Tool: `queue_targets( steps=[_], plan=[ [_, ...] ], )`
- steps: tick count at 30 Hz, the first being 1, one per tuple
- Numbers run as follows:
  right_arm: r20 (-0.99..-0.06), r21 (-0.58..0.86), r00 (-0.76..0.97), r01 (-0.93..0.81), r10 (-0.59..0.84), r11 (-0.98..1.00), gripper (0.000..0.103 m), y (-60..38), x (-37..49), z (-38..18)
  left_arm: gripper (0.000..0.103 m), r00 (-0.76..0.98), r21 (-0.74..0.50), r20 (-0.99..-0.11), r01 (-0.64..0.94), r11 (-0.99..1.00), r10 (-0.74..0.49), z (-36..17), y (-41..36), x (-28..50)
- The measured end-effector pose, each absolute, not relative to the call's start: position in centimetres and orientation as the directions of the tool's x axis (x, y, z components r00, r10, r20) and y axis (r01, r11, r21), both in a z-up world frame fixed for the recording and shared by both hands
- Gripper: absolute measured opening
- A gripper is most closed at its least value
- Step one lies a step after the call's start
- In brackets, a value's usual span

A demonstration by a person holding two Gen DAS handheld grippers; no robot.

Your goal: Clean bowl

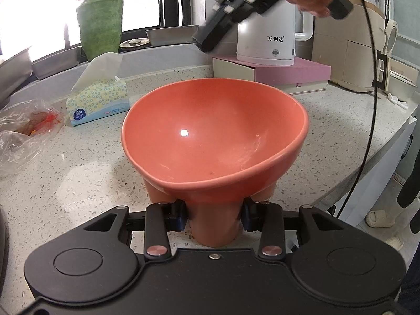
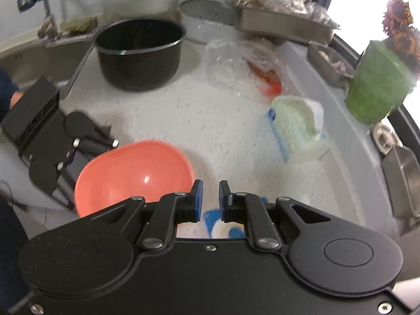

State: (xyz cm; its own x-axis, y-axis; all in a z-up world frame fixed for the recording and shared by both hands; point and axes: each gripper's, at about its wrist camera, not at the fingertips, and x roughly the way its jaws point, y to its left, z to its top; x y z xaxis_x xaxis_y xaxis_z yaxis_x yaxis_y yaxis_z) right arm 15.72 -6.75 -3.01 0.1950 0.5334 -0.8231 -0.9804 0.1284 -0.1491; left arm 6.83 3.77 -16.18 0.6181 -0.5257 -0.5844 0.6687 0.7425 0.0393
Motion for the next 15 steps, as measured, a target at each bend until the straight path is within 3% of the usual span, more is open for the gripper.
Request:
queue_targets(
  steps=[12, 15],
  plan=[
    [-0.838, -0.114, 0.121, -0.992, 0.531, 0.048, 0.015, -9.8, 10.1, -4.1, 0.039, 0.641, 0.067, -0.59, 0.645, 0.761, -0.491, -16.1, 3.4, 6.6],
    [-0.833, -0.126, 0.141, -0.99, 0.535, 0.065, 0.017, -10.7, 8.9, -4.6, 0.045, 0.654, 0.077, -0.596, 0.623, 0.779, -0.465, -16.0, 3.2, 6.6]
  ],
)
